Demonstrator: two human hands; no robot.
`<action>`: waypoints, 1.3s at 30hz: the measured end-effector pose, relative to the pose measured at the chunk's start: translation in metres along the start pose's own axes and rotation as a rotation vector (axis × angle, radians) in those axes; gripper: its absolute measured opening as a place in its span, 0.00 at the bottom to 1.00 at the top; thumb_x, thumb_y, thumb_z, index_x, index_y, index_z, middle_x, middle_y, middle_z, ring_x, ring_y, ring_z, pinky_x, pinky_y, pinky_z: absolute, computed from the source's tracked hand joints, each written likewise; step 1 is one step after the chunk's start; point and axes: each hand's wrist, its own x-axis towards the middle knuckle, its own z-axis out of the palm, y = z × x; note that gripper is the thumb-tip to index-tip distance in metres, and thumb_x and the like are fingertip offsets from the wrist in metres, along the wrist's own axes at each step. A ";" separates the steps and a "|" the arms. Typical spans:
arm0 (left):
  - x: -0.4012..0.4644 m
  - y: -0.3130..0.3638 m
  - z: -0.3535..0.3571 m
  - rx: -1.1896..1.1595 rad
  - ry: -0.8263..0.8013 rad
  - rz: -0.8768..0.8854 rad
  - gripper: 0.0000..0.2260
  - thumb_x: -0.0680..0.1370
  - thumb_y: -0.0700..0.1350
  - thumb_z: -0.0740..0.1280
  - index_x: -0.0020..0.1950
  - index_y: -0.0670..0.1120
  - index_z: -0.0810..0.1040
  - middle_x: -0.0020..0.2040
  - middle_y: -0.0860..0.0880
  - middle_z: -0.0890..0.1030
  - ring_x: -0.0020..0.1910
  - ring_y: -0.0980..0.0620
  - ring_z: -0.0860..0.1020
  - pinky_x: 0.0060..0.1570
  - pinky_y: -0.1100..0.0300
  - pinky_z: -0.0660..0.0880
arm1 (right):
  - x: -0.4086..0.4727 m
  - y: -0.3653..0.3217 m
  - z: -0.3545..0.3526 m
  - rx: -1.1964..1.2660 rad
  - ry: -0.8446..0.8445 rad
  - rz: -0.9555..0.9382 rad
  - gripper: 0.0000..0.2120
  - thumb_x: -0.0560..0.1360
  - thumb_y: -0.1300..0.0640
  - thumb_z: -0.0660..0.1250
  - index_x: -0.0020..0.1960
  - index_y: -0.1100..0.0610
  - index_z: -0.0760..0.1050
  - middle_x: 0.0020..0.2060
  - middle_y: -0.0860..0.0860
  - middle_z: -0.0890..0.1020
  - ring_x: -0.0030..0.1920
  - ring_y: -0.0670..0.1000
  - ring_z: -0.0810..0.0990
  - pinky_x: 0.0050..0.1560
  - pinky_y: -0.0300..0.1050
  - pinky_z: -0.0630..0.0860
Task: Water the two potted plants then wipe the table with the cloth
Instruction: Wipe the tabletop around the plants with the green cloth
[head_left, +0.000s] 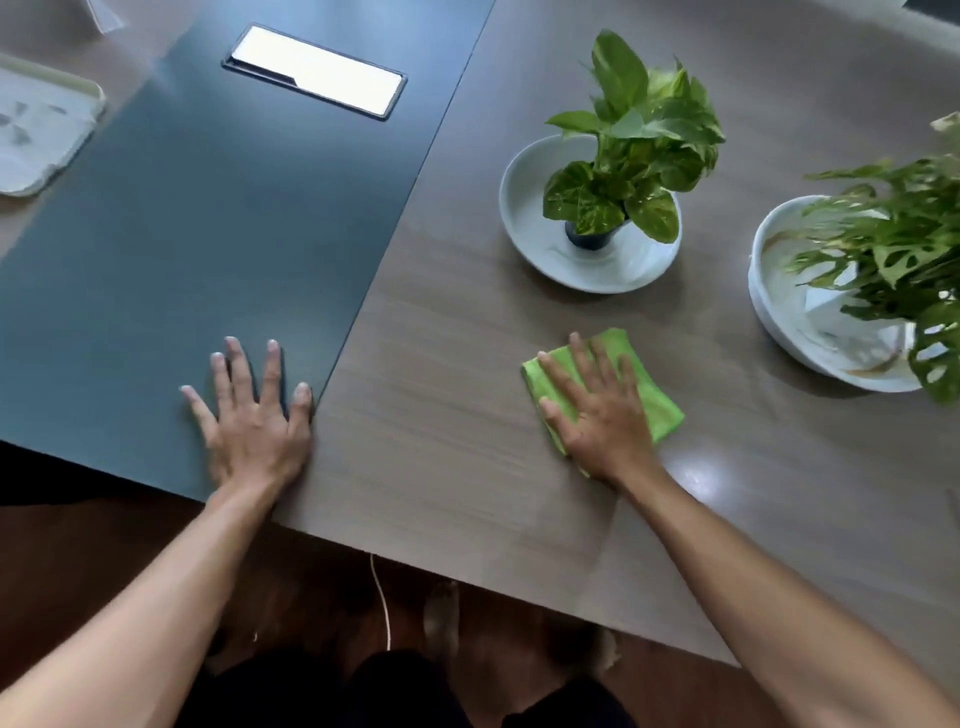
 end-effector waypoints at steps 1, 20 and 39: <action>0.000 0.001 0.003 0.010 0.011 -0.003 0.31 0.80 0.62 0.45 0.82 0.52 0.51 0.82 0.44 0.44 0.81 0.44 0.44 0.74 0.37 0.34 | 0.018 -0.008 -0.001 -0.002 -0.012 0.054 0.28 0.80 0.36 0.52 0.79 0.38 0.57 0.81 0.52 0.59 0.80 0.58 0.58 0.78 0.64 0.51; 0.000 -0.003 0.010 -0.003 0.119 0.056 0.27 0.82 0.54 0.50 0.81 0.51 0.57 0.82 0.41 0.53 0.79 0.38 0.55 0.75 0.32 0.46 | 0.134 -0.157 0.022 0.028 0.007 -0.333 0.27 0.81 0.34 0.51 0.78 0.38 0.59 0.81 0.50 0.58 0.80 0.55 0.56 0.78 0.64 0.52; -0.001 0.003 0.004 0.019 0.030 0.016 0.29 0.80 0.56 0.47 0.82 0.52 0.54 0.82 0.42 0.48 0.81 0.41 0.48 0.75 0.33 0.41 | 0.095 -0.185 0.017 0.110 -0.045 -0.251 0.28 0.80 0.36 0.52 0.78 0.40 0.62 0.80 0.51 0.59 0.80 0.57 0.55 0.78 0.64 0.49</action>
